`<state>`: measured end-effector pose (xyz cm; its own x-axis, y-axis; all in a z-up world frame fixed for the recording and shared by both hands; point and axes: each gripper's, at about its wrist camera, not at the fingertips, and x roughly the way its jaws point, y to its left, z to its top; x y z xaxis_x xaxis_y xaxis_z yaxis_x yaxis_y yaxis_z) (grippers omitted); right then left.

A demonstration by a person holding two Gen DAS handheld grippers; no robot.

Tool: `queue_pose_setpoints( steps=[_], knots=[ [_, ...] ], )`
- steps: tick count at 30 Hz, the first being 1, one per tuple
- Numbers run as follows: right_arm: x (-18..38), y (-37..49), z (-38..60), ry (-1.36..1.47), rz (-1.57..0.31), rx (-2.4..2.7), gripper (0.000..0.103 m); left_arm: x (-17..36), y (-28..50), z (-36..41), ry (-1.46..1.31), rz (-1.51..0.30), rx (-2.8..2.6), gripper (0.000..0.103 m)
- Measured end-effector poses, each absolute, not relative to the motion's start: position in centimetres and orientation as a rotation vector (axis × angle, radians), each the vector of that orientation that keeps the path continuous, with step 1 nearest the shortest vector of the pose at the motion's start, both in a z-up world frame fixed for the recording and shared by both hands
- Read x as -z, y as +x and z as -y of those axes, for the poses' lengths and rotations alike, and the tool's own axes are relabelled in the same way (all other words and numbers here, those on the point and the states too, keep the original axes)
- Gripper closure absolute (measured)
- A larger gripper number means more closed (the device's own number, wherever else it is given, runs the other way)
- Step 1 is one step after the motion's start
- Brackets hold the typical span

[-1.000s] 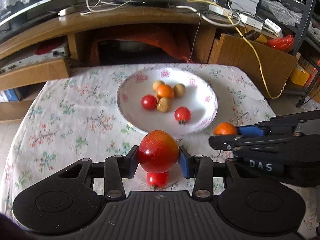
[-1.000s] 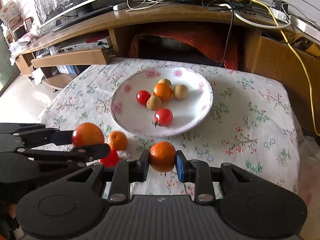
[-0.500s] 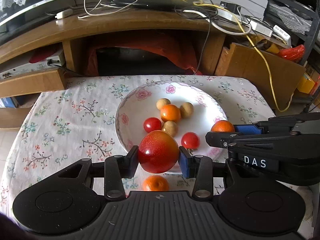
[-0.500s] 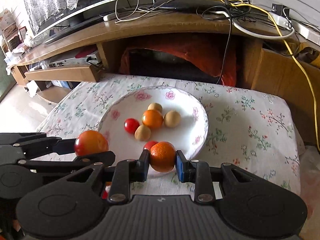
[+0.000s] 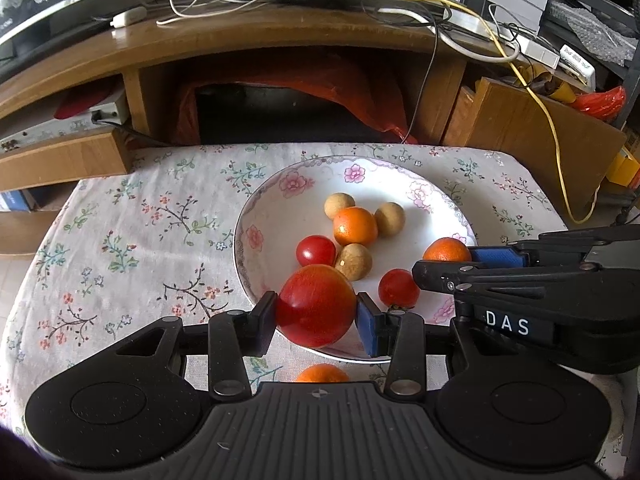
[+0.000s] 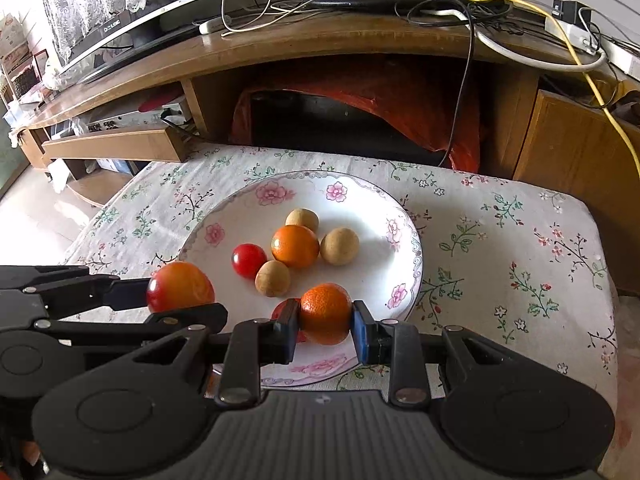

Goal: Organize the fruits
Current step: 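Open the left gripper over the bowl while the right releases its tangerine, then grasp a red tomato with the left gripper while the right grasps a tangerine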

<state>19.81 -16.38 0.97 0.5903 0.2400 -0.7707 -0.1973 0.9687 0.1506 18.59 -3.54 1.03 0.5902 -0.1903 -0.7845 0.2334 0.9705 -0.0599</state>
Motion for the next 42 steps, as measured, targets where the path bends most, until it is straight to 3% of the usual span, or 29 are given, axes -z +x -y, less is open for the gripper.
queue_pose_setpoints(
  steps=[29, 42],
  knots=[
    [-3.6, 17.6, 16.5, 0.078, -0.833, -0.252, 0.074, -3.1, 16.0, 2.7, 0.047, -0.865, 0.258, 0.054],
    [-3.8, 14.5, 15.4, 0.067, -0.857, -0.286, 0.074, -1.5, 12.9, 2.4, 0.048, -0.924, 0.270, 0.054]
  ],
)
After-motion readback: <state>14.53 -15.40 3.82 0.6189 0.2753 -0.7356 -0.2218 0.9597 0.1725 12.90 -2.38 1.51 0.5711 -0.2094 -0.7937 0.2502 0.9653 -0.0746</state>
